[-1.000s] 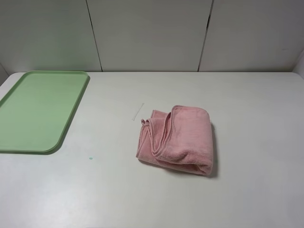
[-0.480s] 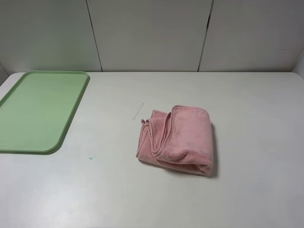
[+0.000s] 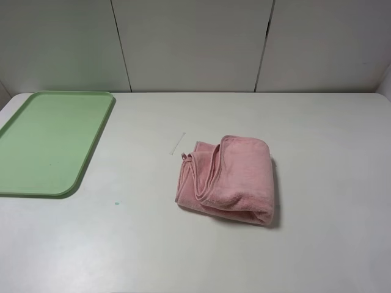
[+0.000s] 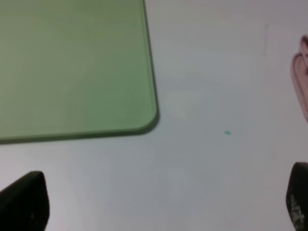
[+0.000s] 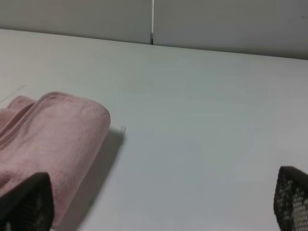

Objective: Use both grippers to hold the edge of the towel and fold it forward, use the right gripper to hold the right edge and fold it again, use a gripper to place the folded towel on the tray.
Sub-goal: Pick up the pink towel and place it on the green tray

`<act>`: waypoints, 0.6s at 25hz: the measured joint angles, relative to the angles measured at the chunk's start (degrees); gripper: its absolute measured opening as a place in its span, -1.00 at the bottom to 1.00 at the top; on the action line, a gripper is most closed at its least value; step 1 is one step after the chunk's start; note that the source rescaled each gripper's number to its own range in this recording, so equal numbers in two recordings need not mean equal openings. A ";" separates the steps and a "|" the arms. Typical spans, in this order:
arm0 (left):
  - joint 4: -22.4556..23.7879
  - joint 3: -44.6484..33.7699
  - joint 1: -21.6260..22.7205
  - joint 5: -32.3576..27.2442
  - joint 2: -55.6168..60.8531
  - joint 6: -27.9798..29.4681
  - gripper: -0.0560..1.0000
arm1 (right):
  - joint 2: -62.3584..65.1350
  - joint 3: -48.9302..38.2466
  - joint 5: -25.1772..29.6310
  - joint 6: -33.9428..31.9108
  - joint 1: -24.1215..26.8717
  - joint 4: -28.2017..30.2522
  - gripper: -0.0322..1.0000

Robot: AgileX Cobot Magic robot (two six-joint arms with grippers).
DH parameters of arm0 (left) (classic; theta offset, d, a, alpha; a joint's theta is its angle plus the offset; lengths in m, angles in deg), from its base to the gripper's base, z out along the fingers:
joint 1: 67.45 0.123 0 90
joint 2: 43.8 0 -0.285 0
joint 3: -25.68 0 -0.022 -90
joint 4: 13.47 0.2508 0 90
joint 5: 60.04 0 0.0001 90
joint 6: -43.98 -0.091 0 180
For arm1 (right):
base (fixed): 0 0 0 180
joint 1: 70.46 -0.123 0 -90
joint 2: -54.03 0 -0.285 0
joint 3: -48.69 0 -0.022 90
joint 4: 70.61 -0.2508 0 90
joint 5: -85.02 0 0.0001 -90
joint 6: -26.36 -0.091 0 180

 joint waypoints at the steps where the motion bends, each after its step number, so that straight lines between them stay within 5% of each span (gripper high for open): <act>1: -0.56 0.00 0.00 0.15 -1.27 0.27 0.98 | 0.00 0.00 0.00 0.00 0.00 0.00 1.00; 15: -18.12 0.44 0.00 16.43 -31.67 -0.08 0.98 | 0.00 0.00 0.00 0.00 0.00 0.00 1.00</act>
